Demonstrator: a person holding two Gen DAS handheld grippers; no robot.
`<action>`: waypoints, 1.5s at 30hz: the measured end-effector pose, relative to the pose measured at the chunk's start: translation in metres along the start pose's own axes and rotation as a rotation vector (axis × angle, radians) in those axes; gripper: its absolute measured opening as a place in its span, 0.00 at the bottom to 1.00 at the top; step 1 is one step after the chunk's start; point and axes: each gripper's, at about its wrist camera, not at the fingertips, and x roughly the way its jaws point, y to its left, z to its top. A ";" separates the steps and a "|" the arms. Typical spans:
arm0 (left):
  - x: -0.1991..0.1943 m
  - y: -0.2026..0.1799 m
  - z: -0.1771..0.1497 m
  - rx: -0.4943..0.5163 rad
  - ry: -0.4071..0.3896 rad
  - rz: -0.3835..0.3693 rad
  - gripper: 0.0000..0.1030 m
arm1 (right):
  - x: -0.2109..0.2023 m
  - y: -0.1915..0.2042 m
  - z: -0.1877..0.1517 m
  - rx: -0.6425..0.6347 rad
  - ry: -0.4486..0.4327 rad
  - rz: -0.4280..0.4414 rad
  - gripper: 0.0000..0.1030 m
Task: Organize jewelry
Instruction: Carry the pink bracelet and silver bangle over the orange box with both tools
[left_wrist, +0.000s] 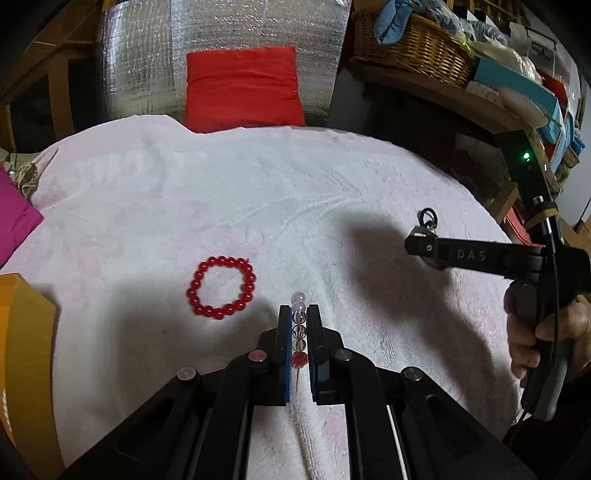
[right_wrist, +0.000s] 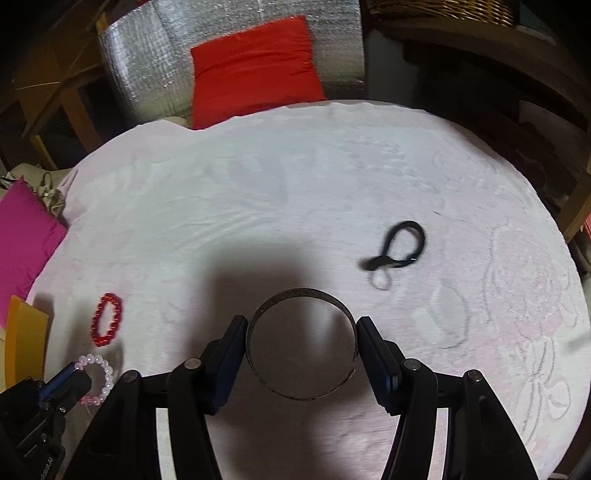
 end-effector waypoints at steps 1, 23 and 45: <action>-0.002 0.000 0.000 -0.005 -0.006 0.001 0.07 | 0.000 0.005 0.000 -0.001 -0.002 0.007 0.61; -0.094 0.060 0.001 -0.175 -0.241 0.231 0.07 | -0.040 0.089 -0.015 -0.075 -0.158 0.229 0.61; -0.158 0.110 -0.016 -0.269 -0.333 0.428 0.07 | -0.071 0.189 -0.033 -0.200 -0.207 0.416 0.61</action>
